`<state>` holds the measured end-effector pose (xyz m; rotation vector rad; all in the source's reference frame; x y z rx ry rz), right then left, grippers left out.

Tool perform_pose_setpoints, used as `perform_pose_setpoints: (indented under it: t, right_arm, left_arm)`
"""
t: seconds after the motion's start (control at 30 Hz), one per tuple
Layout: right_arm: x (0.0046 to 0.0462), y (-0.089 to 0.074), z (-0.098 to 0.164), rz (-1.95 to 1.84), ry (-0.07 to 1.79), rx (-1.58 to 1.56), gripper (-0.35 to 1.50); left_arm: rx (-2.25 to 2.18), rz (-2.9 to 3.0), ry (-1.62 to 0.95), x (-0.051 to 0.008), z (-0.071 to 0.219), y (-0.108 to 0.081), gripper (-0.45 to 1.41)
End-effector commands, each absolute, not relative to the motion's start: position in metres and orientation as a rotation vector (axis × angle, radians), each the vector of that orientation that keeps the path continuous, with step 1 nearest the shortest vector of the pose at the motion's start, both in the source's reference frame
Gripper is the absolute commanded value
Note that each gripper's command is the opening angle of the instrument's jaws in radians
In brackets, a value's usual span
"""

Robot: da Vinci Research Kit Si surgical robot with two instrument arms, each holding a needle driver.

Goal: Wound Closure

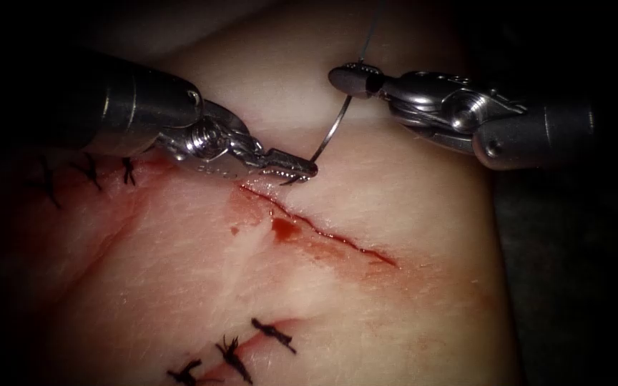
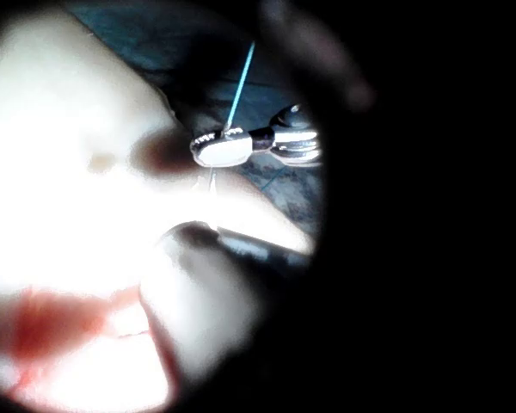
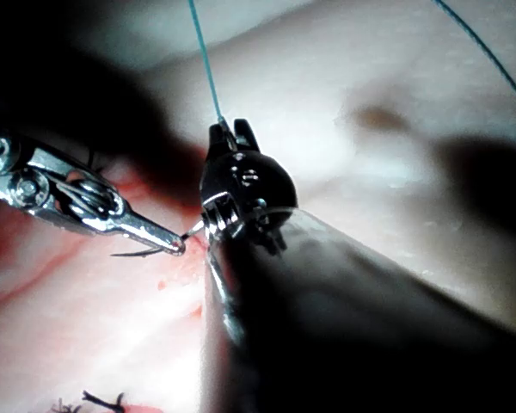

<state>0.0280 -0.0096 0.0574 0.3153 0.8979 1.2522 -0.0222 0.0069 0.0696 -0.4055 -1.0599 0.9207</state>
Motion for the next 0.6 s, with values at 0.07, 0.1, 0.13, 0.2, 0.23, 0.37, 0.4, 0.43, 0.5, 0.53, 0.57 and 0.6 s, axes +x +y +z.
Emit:
perform_pose_setpoints:
  t: [0.07, 0.1, 0.13, 0.2, 0.23, 0.37, 0.4, 0.43, 0.5, 0.53, 0.57, 0.6]
  right_arm:
    - [0.0288, -0.0099, 0.0578, 1.320, 0.886, 0.407, -0.35]
    - [0.0286, -0.0099, 0.0578, 1.342, 0.887, 0.418, -0.35]
    - [0.0284, -0.0099, 0.0577, 1.349, 0.886, 0.417, -0.35]
    - [0.0282, -0.0097, 0.0575, 1.310, 0.891, 0.365, -0.35]
    - [0.0280, -0.0091, 0.0573, 1.226, 0.917, 0.317, -0.35]
    - [0.0270, -0.0078, 0.0572, 0.974, 1.045, 0.203, -0.35]
    - [0.0269, -0.0075, 0.0576, 0.874, 1.117, 0.213, -0.35]
    - [0.0271, -0.0075, 0.0579, 0.828, 1.128, 0.195, -0.35]
    - [0.0274, -0.0079, 0.0585, 0.816, 1.150, 0.146, -0.35]
    - [0.0277, -0.0081, 0.0588, 0.827, 1.166, 0.121, -0.35]
    - [0.0279, -0.0084, 0.0591, 0.840, 1.194, 0.094, -0.35]
    - [0.0282, -0.0086, 0.0594, 0.850, 1.228, 0.070, -0.35]
  left_arm:
    - [-0.459, 1.001, -1.046, -0.0229, 0.0703, 0.0070, -0.38]
    - [-0.476, 1.018, -1.047, -0.0230, 0.0703, 0.0071, 0.10]
    - [-0.494, 1.004, -1.060, -0.0231, 0.0704, 0.0073, 0.47]
    - [-0.548, 1.029, -1.081, -0.0231, 0.0703, 0.0076, 0.84]
    - [-0.640, 1.066, -1.053, -0.0231, 0.0700, 0.0084, 1.13]
    - [-0.876, 1.132, -0.950, -0.0220, 0.0690, 0.0104, 1.23]
    - [-1.007, 1.175, -0.902, -0.0207, 0.0683, 0.0114, 1.26]
    - [-1.062, 1.194, -0.879, -0.0201, 0.0681, 0.0116, 1.28]
    - [-1.161, 1.267, -0.809, -0.0185, 0.0677, 0.0118, 1.31]
    - [-1.190, 1.305, -0.776, -0.0178, 0.0677, 0.0118, 1.31]
    - [-1.211, 1.335, -0.743, -0.0172, 0.0678, 0.0117, 1.31]
    - [-1.237, 1.378, -0.713, -0.0165, 0.0680, 0.0116, 1.31]
